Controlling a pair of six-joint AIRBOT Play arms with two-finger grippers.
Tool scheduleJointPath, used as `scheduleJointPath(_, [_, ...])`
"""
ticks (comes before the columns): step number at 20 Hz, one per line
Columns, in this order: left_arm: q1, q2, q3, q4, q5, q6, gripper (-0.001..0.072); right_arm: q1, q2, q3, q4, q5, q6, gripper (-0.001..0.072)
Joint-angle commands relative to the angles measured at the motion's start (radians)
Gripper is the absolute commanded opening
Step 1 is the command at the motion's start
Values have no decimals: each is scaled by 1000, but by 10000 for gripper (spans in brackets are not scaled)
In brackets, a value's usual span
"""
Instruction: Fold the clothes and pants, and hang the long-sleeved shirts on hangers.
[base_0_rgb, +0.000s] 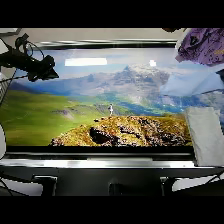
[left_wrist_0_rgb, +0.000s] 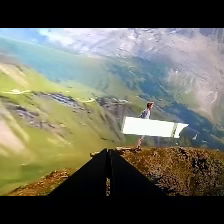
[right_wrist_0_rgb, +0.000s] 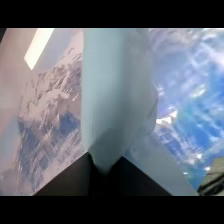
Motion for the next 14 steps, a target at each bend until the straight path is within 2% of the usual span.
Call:
scheduleJointPath(1, [0,0,0,0,0,0,18,-40,58,6,-231,74,161,35])
scheduleJointPath(6, [0,1,0,-1,0,0,18,-40,119,6,-373,208,253,35])
scheduleJointPath(14, [0,1,0,-1,-6,0,18,-39,165,6,-567,440,266,35])
